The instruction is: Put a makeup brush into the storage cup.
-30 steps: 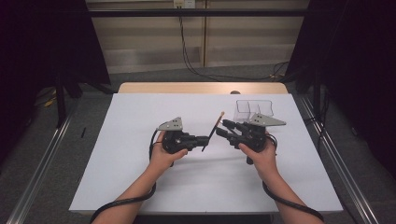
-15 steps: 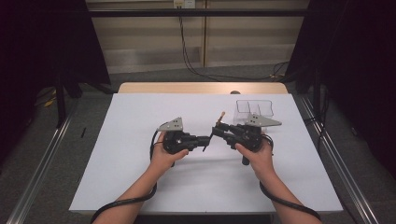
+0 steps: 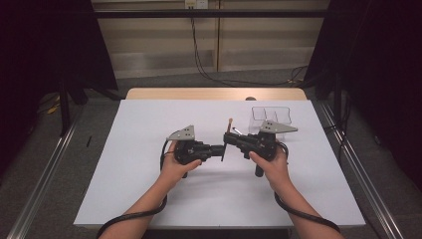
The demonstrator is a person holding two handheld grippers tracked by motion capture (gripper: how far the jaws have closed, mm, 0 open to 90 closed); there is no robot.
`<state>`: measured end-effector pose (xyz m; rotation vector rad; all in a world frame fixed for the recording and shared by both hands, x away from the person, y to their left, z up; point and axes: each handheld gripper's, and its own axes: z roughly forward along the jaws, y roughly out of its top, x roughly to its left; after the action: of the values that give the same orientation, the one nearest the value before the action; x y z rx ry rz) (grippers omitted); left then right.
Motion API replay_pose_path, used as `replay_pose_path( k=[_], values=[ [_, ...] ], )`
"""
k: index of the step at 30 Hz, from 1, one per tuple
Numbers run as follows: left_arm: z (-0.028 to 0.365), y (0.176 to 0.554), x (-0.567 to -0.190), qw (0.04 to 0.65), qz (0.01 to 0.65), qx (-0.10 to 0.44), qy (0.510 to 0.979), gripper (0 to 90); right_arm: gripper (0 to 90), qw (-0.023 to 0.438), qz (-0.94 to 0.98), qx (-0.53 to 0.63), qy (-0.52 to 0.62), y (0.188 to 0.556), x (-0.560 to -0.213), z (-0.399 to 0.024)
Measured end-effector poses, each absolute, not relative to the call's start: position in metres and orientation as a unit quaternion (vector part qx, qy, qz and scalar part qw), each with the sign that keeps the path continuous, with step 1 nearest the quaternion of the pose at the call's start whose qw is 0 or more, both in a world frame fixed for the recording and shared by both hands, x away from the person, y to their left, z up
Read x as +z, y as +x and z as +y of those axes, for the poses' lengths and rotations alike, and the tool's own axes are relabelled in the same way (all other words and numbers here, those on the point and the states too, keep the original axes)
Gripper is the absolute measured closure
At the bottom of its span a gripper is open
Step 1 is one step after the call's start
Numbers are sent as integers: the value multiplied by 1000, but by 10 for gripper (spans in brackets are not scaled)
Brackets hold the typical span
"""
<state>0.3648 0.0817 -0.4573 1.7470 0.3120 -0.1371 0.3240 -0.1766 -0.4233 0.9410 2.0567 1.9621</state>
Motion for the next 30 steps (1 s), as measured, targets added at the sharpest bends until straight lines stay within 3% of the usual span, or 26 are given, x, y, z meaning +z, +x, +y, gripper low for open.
replay_pose_path(
  k=[21,30],
  values=[
    [87,368,-455,641,136,-45,754,462,842,86,690,652,304,328,-422,-176],
    [88,372,-453,645,142,-28,751,169,842,86,692,650,302,329,-421,-177]
  ],
)
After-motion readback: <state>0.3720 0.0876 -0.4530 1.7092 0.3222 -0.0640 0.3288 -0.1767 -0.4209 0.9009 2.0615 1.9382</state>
